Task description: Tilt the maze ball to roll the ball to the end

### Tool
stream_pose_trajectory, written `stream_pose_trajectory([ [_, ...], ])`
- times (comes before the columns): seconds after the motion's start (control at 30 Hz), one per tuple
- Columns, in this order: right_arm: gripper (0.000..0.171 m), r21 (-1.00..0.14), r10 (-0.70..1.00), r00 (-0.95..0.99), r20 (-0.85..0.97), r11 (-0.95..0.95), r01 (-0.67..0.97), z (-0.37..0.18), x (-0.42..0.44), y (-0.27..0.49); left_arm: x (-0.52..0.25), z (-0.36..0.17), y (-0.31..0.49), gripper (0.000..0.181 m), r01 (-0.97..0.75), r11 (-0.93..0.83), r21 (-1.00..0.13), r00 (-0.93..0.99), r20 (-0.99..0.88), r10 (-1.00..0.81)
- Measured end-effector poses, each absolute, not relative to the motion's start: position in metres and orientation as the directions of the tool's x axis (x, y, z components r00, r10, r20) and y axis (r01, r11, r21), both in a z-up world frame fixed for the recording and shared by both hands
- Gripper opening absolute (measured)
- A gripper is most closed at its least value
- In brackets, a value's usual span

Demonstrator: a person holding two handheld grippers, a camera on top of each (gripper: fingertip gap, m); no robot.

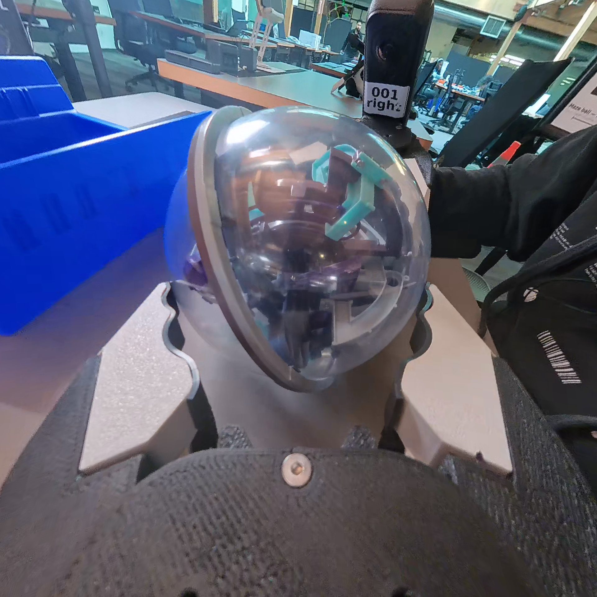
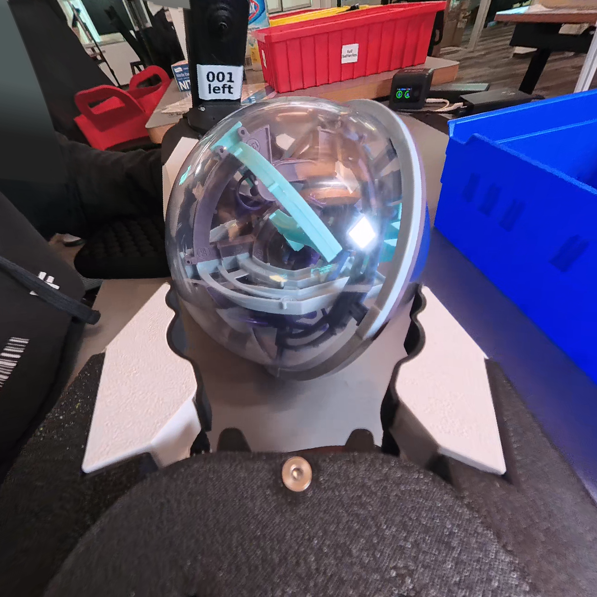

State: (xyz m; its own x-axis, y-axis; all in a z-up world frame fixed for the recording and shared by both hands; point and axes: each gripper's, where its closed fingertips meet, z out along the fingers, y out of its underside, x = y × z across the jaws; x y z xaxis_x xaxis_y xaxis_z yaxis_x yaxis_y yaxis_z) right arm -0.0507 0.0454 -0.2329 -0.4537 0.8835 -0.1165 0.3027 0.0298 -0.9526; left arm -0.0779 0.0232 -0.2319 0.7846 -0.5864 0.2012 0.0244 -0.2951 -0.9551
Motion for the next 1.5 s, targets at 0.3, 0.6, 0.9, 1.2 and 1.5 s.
stream_pose_trajectory([
  [0.3,0.138,-0.94,0.861,-0.47,-0.195,-0.027,0.341,-0.238,-0.048,0.045,-0.077,-0.226,0.024,0.143,0.026,-0.314,-0.949,0.802,0.207,-0.56],
  [0.6,0.138,-0.921,0.836,-0.492,-0.242,-0.037,0.389,-0.249,-0.047,0.041,-0.076,-0.216,0.025,0.141,0.025,-0.272,-0.962,0.813,0.178,-0.554],
  [0.9,0.143,-0.943,0.861,-0.506,0.054,0.21,0.258,-0.199,-0.033,0.059,-0.06,-0.21,0.033,0.137,-0.016,-0.243,-0.97,0.802,0.133,-0.583],
  [1.2,0.142,-0.922,0.864,-0.492,0.101,0.267,0.28,-0.213,-0.025,0.064,-0.044,-0.19,0.047,0.127,-0.018,-0.171,-0.985,0.791,0.09,-0.605],
  [1.5,0.142,-0.947,0.886,-0.464,-0.028,0.124,0.295,-0.217,-0.029,0.071,-0.053,-0.233,0.041,0.139,-0.05,-0.274,-0.96,0.796,0.127,-0.591],
])
